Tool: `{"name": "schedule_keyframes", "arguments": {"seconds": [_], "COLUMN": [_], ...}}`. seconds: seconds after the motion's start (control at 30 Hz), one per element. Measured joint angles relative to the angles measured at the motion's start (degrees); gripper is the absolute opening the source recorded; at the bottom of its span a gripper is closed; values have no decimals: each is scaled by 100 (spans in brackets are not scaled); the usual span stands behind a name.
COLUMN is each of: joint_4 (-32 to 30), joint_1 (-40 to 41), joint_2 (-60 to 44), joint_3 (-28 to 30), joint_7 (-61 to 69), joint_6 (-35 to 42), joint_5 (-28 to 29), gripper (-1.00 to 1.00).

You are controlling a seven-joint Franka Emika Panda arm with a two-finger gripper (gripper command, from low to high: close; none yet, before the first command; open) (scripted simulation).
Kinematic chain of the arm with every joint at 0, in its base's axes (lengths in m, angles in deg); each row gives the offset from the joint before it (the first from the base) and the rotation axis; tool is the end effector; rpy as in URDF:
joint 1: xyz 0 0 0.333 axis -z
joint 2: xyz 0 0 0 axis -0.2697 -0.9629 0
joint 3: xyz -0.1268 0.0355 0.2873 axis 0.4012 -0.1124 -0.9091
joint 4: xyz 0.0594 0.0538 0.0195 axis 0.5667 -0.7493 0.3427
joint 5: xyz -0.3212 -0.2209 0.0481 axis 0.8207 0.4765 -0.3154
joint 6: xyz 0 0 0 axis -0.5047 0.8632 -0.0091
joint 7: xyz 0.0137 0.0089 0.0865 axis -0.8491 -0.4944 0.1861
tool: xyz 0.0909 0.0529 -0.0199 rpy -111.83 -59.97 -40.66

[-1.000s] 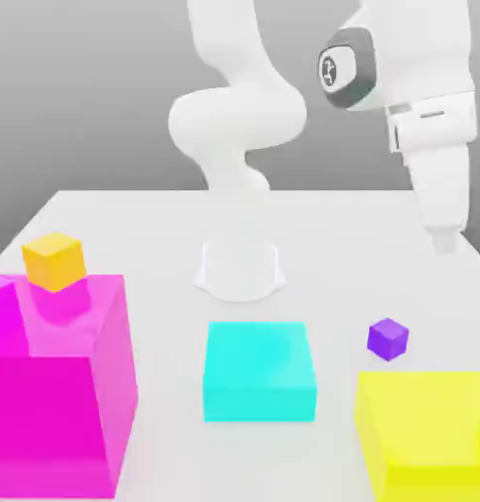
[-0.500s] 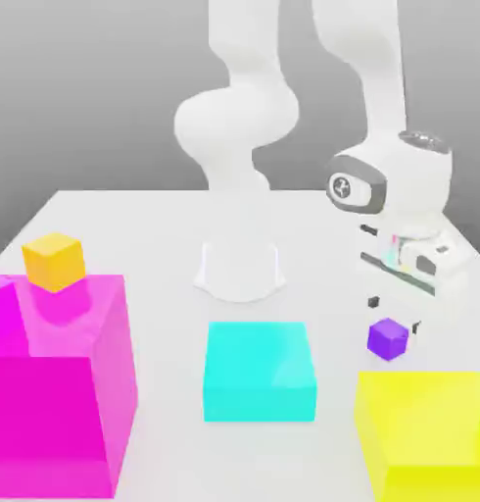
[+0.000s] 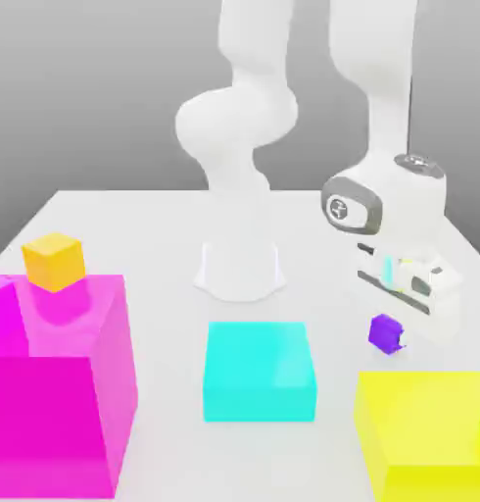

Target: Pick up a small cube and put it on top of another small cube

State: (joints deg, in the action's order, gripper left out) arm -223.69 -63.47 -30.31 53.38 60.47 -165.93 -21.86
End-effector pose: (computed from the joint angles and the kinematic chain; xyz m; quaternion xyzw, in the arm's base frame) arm 0.2115 0.2484 0.1598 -0.7646 -0.6445 0.0005 0.0028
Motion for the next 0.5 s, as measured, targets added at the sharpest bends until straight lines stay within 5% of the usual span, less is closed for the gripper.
{"name": "schedule_keyframes", "arguments": {"seconds": [0.17, 0.5], "joint_4": [-13, 1230], "joint_1": [266, 2078], "joint_2": [937, 2212], "joint_3": [165, 1610], "joint_7": [50, 913], "joint_6": [912, 3276], "joint_5": [115, 820], "gripper": [-100, -100]}}
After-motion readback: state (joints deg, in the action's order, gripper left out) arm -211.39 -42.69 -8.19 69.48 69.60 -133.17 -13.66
